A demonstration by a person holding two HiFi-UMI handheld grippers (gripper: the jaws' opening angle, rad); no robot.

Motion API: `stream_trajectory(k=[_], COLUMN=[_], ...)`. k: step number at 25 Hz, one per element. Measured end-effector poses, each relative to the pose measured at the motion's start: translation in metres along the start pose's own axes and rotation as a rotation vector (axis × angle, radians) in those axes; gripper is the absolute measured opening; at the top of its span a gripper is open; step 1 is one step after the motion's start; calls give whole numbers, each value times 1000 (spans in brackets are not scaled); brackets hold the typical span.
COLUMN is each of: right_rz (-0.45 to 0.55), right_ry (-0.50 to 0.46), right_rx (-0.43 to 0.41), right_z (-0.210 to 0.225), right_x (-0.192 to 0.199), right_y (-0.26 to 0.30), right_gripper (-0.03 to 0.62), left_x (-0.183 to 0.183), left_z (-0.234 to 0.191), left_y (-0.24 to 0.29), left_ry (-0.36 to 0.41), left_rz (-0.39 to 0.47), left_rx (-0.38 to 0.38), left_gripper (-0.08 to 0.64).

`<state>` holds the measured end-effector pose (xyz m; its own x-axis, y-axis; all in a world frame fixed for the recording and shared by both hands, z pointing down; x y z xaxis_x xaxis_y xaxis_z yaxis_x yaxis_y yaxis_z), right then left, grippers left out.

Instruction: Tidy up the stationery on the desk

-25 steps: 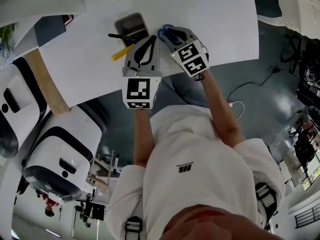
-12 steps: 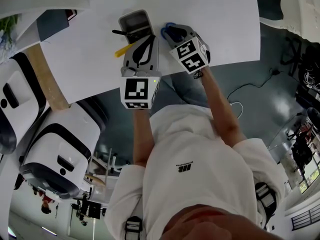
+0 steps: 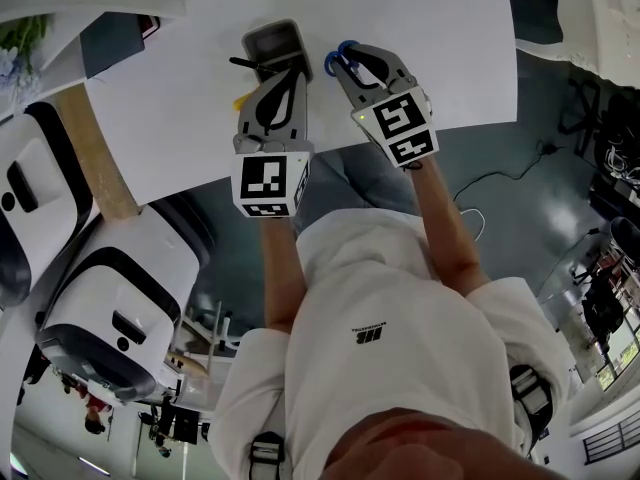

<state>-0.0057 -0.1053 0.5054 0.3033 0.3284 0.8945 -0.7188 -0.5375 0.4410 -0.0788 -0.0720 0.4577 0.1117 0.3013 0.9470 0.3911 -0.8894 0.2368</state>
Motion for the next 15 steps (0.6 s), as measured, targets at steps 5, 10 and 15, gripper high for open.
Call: stream_trajectory(k=[5,10,15], right_rz=[103,182,253], right_ry=[7,19,39], right_rx=[-8,-50,-95], right_z=[-5,-16,-29], right_x=[-38,-67,-90], right_y=[-10,-10,-5], right_gripper=[55,55,55], left_x=[-8,-14,-20], left_z=[-10,-19,-24], left_y=[-8,-17,-25], left_ry=[2,3,5], left_rz=[16,32,45], left_rx=[-30,-59,-81], left_gripper=[0,0,0])
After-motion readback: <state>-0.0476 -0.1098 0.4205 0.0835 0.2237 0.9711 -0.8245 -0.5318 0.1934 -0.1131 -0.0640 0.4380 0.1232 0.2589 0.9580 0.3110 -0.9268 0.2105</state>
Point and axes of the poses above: the fingertips, and each gripper's own axes: y forward along the fingers, z to its right, x out of its underside, the point moved 2 cm from there along -y, backward along the fingers, and after that the axes turned 14 degrees about z, right-handed, at the moved point
